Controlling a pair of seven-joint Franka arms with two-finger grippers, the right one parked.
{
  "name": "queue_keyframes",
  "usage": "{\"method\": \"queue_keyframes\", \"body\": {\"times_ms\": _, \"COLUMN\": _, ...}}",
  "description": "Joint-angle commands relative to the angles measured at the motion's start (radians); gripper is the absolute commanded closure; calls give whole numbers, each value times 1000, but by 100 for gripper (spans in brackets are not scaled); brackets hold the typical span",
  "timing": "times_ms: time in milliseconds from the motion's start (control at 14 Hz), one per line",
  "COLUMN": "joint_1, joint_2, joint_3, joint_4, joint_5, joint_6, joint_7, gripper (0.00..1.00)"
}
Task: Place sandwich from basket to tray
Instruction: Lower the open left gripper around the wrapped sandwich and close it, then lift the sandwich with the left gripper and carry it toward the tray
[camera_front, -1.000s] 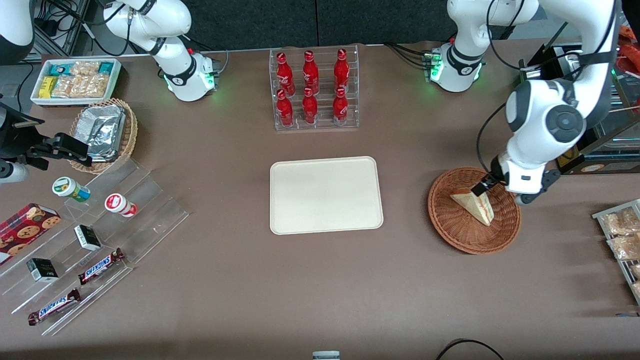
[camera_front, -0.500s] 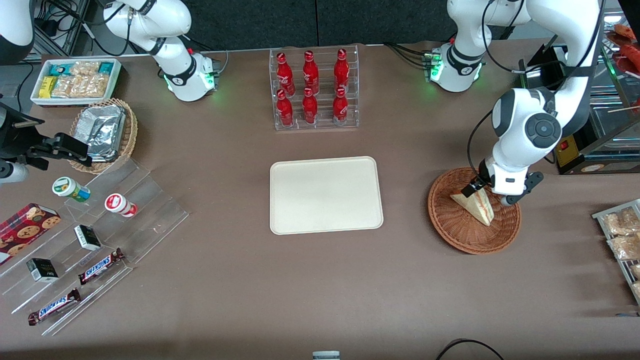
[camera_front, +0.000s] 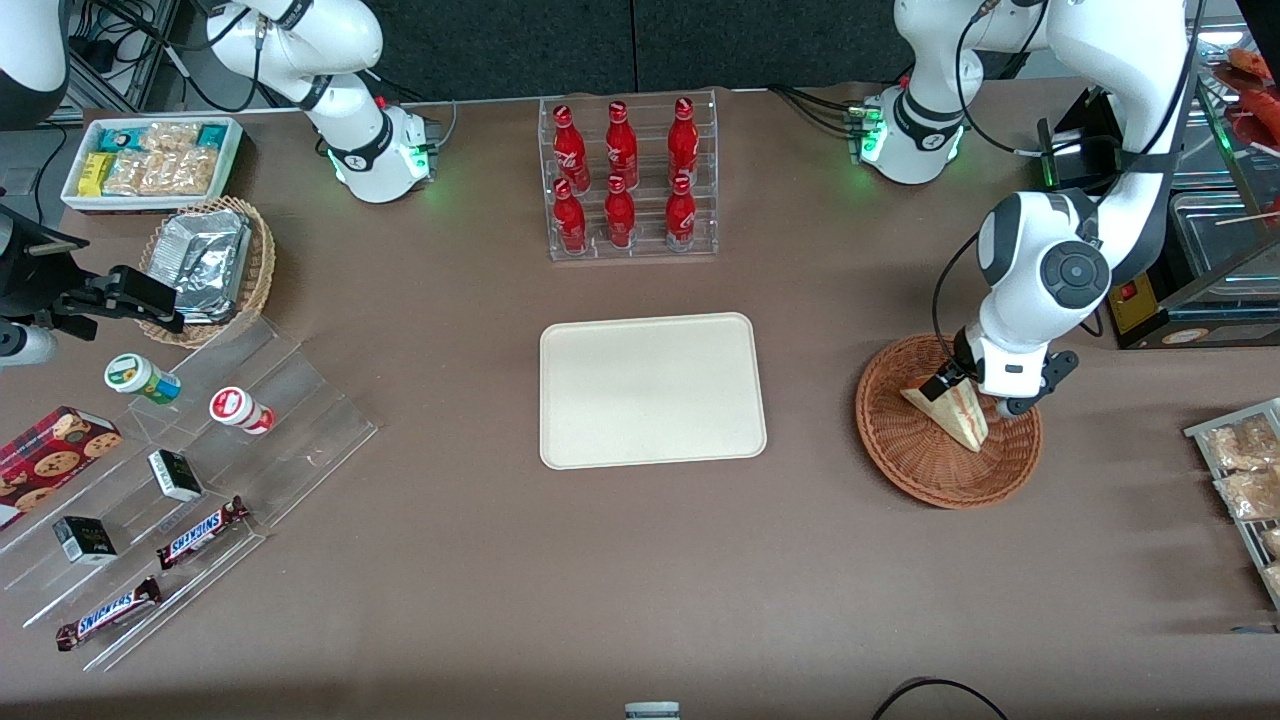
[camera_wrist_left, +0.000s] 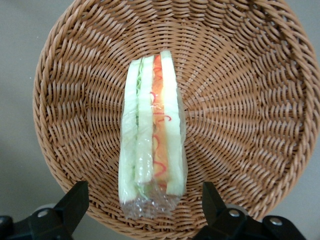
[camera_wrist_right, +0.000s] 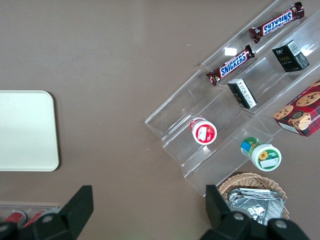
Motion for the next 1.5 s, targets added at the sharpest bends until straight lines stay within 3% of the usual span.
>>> {"method": "queue_keyframes", "body": {"times_ms": 0, "joint_1": 0, "joint_2": 15, "joint_3": 18, "joint_4": -6, "joint_5": 21, "joint_6": 38, "joint_7": -25, "gripper": 3}}
{"method": "queue_keyframes", "body": {"times_ms": 71, "joint_1": 0, "joint_2": 18, "joint_3": 21, "joint_4": -6, "joint_5": 21, "joint_6": 47, "joint_7": -25, "gripper": 13}}
{"method": "queue_keyframes", "body": {"times_ms": 214, "joint_1": 0, "joint_2": 35, "joint_3": 23, "joint_4": -6, "joint_5": 23, "joint_6": 58, "joint_7": -26, "gripper": 56}}
{"method": "queue_keyframes", "body": {"times_ms": 286, "joint_1": 0, "joint_2": 40, "joint_3": 23, "joint_4": -6, "joint_5": 23, "joint_6": 62, "joint_7": -26, "gripper": 72}}
{"method": "queue_keyframes", "body": {"times_ms": 429, "joint_1": 0, "joint_2": 40, "joint_3": 23, "joint_4": -4, "joint_5": 23, "joint_6": 62, "joint_7": -32, "gripper": 94}}
{"method": "queue_keyframes", "body": {"times_ms": 500, "joint_1": -1, "joint_2": 40, "joint_3": 21, "joint_4": -1, "joint_5": 23, "joint_6": 62, "joint_7": -57, "gripper": 100}}
{"method": "queue_keyframes", "body": {"times_ms": 714, "joint_1": -10, "joint_2": 24, "joint_3": 20, "joint_4": 22, "joint_5": 24, "joint_6": 35, "joint_7": -77, "gripper": 100}}
{"method": "queue_keyframes", "body": {"times_ms": 929, "joint_1": -33, "joint_2": -8, "joint_3": 14, "joint_4": 136, "joint_5": 39, "joint_6": -181, "joint_7": -72, "gripper": 100}}
{"method": "queue_keyframes", "body": {"times_ms": 1143, "joint_1": -130, "joint_2": 3, "joint_3": 14, "joint_4": 336, "joint_5": 83, "joint_6": -465, "joint_7": -75, "gripper": 100}}
{"method": "queue_keyframes", "body": {"times_ms": 1429, "joint_1": -271, "joint_2": 24, "joint_3": 12, "joint_4": 479, "joint_5": 67, "joint_6": -591, "joint_7": -78, "gripper": 100}}
